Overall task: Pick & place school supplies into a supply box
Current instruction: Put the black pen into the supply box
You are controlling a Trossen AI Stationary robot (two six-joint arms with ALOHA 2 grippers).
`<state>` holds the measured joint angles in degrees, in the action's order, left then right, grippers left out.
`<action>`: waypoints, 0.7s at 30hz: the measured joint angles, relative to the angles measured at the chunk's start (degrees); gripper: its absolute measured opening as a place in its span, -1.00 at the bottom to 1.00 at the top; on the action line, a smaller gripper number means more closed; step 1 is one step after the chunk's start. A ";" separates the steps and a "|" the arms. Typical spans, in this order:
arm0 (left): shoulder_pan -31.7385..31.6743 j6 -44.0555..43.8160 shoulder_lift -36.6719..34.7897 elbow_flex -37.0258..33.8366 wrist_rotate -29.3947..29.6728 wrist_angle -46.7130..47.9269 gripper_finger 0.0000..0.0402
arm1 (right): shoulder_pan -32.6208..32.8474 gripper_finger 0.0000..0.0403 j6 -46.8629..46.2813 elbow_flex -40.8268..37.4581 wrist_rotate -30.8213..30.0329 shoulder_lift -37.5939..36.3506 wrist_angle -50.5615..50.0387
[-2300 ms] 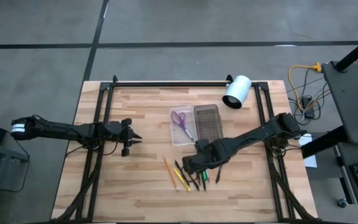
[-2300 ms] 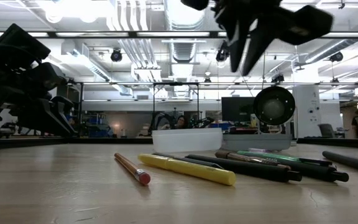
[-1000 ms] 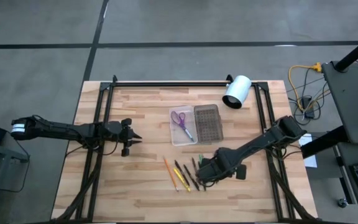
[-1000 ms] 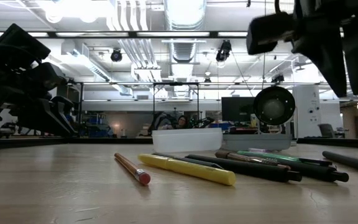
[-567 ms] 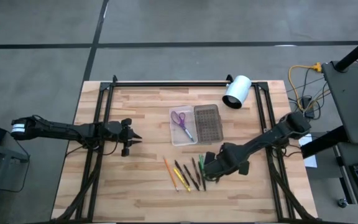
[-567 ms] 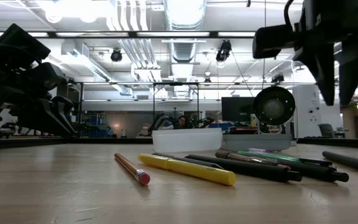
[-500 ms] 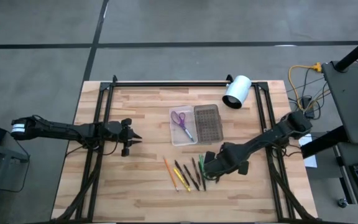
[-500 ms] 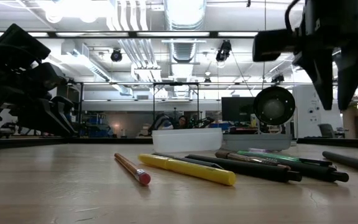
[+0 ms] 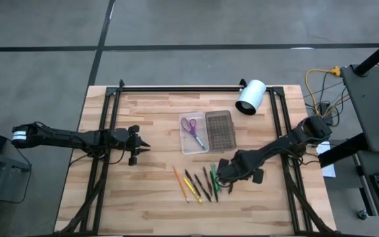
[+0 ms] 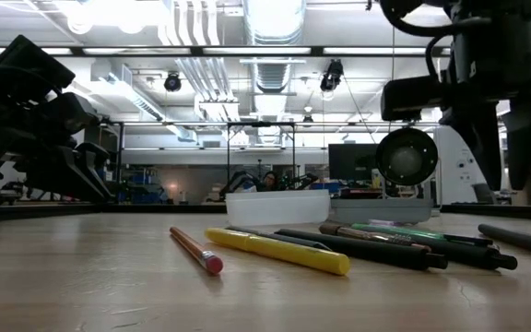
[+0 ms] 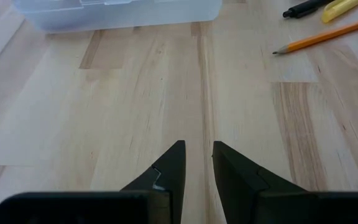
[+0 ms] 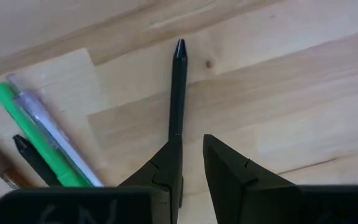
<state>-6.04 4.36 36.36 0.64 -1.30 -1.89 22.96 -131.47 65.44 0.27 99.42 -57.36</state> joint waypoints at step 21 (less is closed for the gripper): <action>0.00 0.00 0.00 0.00 -0.02 0.00 -0.67 | -2.69 -0.72 4.76 -4.80 -0.05 0.04 8.73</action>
<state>-6.04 4.36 36.36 0.64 -1.32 -1.89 20.27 -126.71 60.64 0.22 99.46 -48.63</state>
